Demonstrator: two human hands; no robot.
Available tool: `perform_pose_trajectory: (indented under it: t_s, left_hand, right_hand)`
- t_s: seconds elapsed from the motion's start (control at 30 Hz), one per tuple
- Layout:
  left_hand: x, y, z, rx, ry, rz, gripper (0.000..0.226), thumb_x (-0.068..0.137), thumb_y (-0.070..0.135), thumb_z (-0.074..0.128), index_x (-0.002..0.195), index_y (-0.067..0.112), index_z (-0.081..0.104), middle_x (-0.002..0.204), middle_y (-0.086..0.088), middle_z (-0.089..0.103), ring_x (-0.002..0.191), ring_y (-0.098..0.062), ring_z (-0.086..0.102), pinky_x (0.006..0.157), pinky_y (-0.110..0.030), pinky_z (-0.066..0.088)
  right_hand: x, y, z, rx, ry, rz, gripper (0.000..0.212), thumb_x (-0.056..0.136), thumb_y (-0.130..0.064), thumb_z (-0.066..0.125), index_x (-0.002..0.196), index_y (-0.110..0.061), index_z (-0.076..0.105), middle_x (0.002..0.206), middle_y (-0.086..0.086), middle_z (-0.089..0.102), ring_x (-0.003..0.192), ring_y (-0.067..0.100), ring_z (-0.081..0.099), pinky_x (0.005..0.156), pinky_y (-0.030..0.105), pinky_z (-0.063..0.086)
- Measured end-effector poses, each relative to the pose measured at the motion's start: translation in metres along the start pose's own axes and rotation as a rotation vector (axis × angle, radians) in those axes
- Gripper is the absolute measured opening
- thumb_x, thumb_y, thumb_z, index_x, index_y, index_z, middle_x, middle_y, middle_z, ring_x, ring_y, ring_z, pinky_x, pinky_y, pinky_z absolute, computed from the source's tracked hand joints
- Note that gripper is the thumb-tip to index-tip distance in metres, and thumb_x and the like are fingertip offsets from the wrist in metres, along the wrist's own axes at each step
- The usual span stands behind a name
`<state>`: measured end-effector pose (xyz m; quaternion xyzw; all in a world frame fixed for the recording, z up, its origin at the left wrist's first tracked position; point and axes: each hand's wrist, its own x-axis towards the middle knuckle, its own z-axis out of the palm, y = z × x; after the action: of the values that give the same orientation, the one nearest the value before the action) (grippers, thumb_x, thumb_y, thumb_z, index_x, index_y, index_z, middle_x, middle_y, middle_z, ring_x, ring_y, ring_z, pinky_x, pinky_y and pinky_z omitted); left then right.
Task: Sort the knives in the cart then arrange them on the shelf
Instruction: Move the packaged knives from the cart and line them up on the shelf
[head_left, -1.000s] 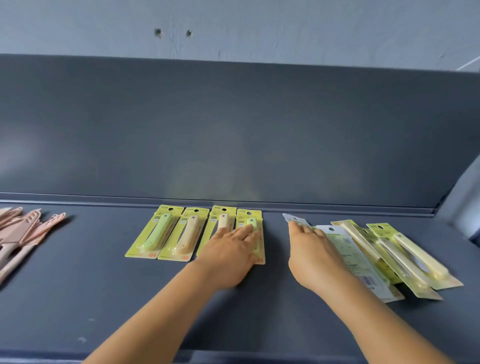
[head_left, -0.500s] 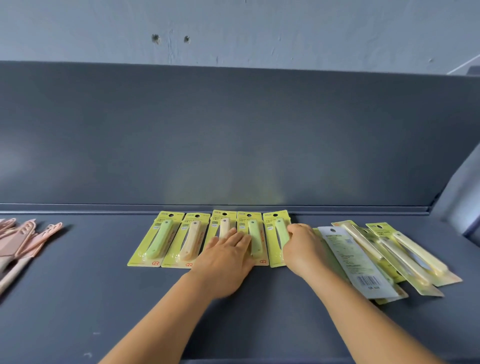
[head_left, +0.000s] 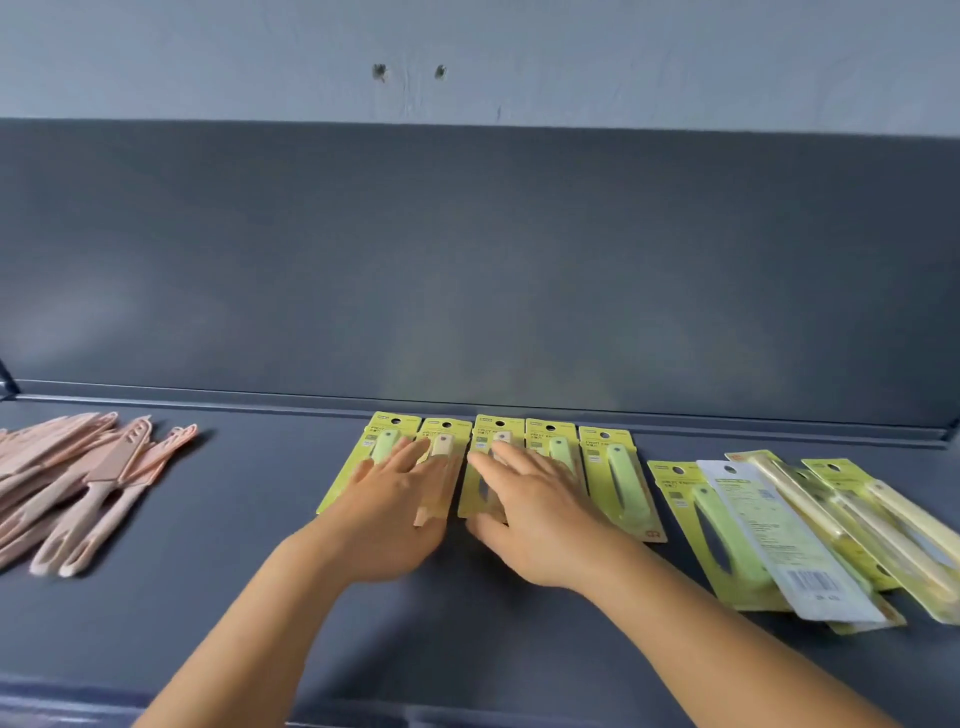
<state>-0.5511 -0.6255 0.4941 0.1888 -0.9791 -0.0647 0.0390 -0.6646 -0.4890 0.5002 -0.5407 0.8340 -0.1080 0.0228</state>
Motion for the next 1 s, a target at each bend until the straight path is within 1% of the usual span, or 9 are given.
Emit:
perform_pose_trajectory:
  t_s: [0.13,0.27,0.37,0.47,0.57,0.63,0.77,0.9,1.0]
  left_hand:
    - [-0.005,-0.022,-0.001,0.002,-0.054,-0.045,0.058,0.095,0.032,0.042,0.148,0.031,0.022,0.158,0.009,0.009,0.147,-0.016,0.002,0.115,-0.038,0.013]
    - [-0.001,-0.028,0.008,-0.05,-0.051,-0.052,0.054,0.099,0.041,0.038,0.15,0.032,0.021,0.156,0.012,0.014,0.148,-0.016,0.001,0.114,-0.036,0.016]
    - [0.003,-0.028,0.013,-0.037,-0.034,-0.076,0.054,0.1,0.044,0.034,0.15,0.031,0.02,0.156,0.012,0.017,0.148,-0.016,0.0,0.113,-0.036,0.017]
    - [0.006,-0.025,0.016,-0.031,-0.025,-0.091,0.053,0.1,0.044,0.033,0.15,0.029,0.021,0.155,0.011,0.019,0.148,-0.017,0.001,0.113,-0.037,0.019]
    - [0.008,-0.022,0.016,-0.003,-0.028,-0.106,0.052,0.101,0.042,0.031,0.15,0.028,0.02,0.155,0.011,0.019,0.148,-0.018,0.001,0.112,-0.038,0.019]
    - [0.009,-0.02,0.016,-0.004,-0.031,-0.106,0.052,0.101,0.041,0.031,0.15,0.027,0.02,0.155,0.01,0.019,0.148,-0.018,0.0,0.112,-0.038,0.02]
    - [0.012,-0.019,0.017,0.001,-0.04,-0.094,0.052,0.101,0.04,0.031,0.15,0.025,0.019,0.157,0.007,0.015,0.148,-0.019,-0.001,0.113,-0.04,0.02]
    - [0.011,-0.019,0.017,0.012,-0.048,-0.091,0.053,0.101,0.041,0.029,0.15,0.025,0.017,0.158,0.007,0.01,0.148,-0.02,-0.002,0.113,-0.041,0.019]
    - [0.008,-0.014,0.013,0.038,0.014,-0.056,0.055,0.1,0.043,0.023,0.15,0.022,0.014,0.157,0.008,0.012,0.148,-0.018,-0.001,0.112,-0.038,0.017]
  right_hand:
    - [0.016,-0.009,0.009,-0.088,-0.068,-0.001,0.063,0.095,-0.048,0.04,0.15,-0.026,0.017,0.158,0.003,0.014,0.146,0.022,0.01,0.117,0.04,0.007]
    - [0.022,-0.011,0.013,-0.11,-0.084,-0.003,0.056,0.097,-0.046,0.037,0.148,-0.028,0.022,0.157,-0.001,0.019,0.146,0.019,0.008,0.117,0.042,0.003]
    - [0.025,-0.011,0.012,-0.107,-0.081,-0.021,0.051,0.099,-0.041,0.035,0.146,-0.029,0.023,0.155,-0.004,0.021,0.146,0.017,0.009,0.116,0.042,0.005]
    - [0.028,-0.008,0.013,-0.079,-0.106,-0.025,0.053,0.099,-0.036,0.035,0.149,-0.029,0.017,0.158,-0.005,0.016,0.147,0.017,0.006,0.118,0.041,0.005]
    - [0.027,-0.006,0.012,-0.046,-0.124,-0.013,0.058,0.1,-0.033,0.035,0.151,-0.021,0.012,0.16,-0.001,0.008,0.148,0.018,0.0,0.12,0.037,0.004]
    - [0.026,-0.005,0.011,-0.026,-0.14,-0.004,0.057,0.101,-0.031,0.034,0.151,-0.016,0.012,0.16,-0.001,0.006,0.148,0.017,-0.003,0.119,0.034,0.003]
    - [0.026,-0.005,0.009,-0.013,-0.159,0.003,0.055,0.1,-0.027,0.034,0.15,-0.015,0.013,0.16,0.0,0.006,0.148,0.018,-0.003,0.119,0.033,0.004]
    - [0.026,-0.005,0.008,0.013,-0.147,0.007,0.056,0.099,-0.026,0.035,0.15,-0.014,0.014,0.16,0.0,0.009,0.148,0.017,0.001,0.119,0.033,0.007]
    - [0.019,-0.004,0.003,0.061,-0.082,0.02,0.059,0.097,-0.027,0.037,0.15,-0.016,0.014,0.16,-0.002,0.011,0.148,0.015,0.004,0.118,0.034,0.011]
